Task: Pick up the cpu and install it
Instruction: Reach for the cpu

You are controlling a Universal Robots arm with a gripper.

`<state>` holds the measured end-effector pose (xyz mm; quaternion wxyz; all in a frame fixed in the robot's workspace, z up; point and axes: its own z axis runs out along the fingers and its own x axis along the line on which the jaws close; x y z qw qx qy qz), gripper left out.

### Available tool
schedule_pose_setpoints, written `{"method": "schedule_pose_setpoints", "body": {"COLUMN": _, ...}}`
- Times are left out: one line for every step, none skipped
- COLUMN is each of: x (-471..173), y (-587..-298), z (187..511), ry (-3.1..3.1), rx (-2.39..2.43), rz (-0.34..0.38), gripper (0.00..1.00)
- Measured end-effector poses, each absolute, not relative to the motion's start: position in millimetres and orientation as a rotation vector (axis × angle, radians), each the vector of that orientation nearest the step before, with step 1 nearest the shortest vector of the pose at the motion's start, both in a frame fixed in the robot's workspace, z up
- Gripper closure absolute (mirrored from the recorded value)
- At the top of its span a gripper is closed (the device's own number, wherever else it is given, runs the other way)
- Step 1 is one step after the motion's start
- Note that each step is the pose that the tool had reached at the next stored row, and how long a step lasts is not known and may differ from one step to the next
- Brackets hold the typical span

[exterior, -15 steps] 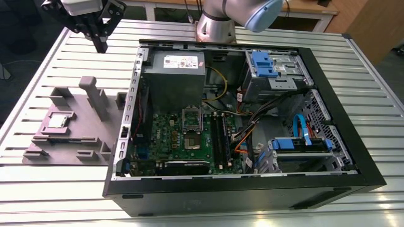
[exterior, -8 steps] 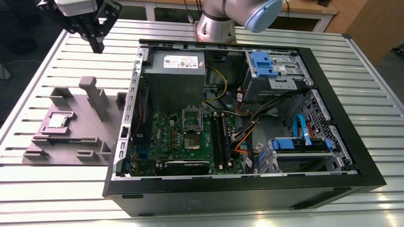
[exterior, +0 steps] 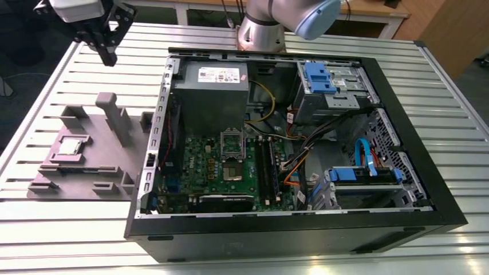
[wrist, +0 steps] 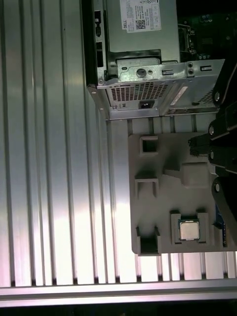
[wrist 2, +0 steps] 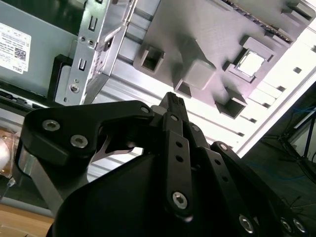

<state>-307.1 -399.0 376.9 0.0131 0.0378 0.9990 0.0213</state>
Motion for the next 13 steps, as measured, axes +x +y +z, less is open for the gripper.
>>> {"method": "schedule_pose_setpoints", "body": {"x": -309.4, "y": -399.0, "z": 376.3, "ry": 3.112, "rx": 0.118, "rz": 0.066, "gripper": 0.90}}
{"method": "schedule_pose_setpoints", "body": {"x": -311.7, "y": -399.0, "z": 375.7, "ry": 3.112, "rx": 0.118, "rz": 0.066, "gripper": 0.90}}
{"method": "schedule_pose_setpoints", "body": {"x": -314.2, "y": -398.9, "z": 375.2, "ry": 3.113, "rx": 0.118, "rz": 0.066, "gripper": 0.90}}
{"method": "schedule_pose_setpoints", "body": {"x": -316.5, "y": -398.9, "z": 374.7, "ry": 3.112, "rx": 0.118, "rz": 0.066, "gripper": 0.90}}
{"method": "schedule_pose_setpoints", "body": {"x": -318.7, "y": -398.9, "z": 374.3, "ry": 3.113, "rx": 0.118, "rz": 0.066, "gripper": 0.90}}
{"method": "schedule_pose_setpoints", "body": {"x": -321.0, "y": -399.0, "z": 373.8, "ry": 3.112, "rx": 0.118, "rz": 0.066, "gripper": 0.90}}
{"method": "schedule_pose_setpoints", "body": {"x": -323.3, "y": -399.0, "z": 373.4, "ry": 3.112, "rx": 0.118, "rz": 0.066, "gripper": 0.90}}
{"method": "schedule_pose_setpoints", "body": {"x": -325.8, "y": -399.0, "z": 372.9, "ry": 3.113, "rx": 0.118, "rz": 0.066, "gripper": 0.90}}
{"method": "schedule_pose_setpoints", "body": {"x": -328.1, "y": -399.0, "z": 372.4, "ry": 3.112, "rx": 0.118, "rz": 0.066, "gripper": 0.90}}
{"method": "schedule_pose_setpoints", "body": {"x": -330.4, "y": -399.0, "z": 371.9, "ry": 3.112, "rx": 0.118, "rz": 0.066, "gripper": 0.90}}
{"method": "schedule_pose_setpoints", "body": {"x": -332.7, "y": -399.0, "z": 371.4, "ry": 3.113, "rx": 0.118, "rz": 0.066, "gripper": 0.90}}
{"method": "schedule_pose_setpoints", "body": {"x": -335.0, "y": -399.0, "z": 370.8, "ry": 3.113, "rx": 0.118, "rz": 0.066, "gripper": 0.90}}
{"method": "schedule_pose_setpoints", "body": {"x": -337.1, "y": -399.0, "z": 370.1, "ry": 3.113, "rx": 0.118, "rz": 0.066, "gripper": 0.90}}
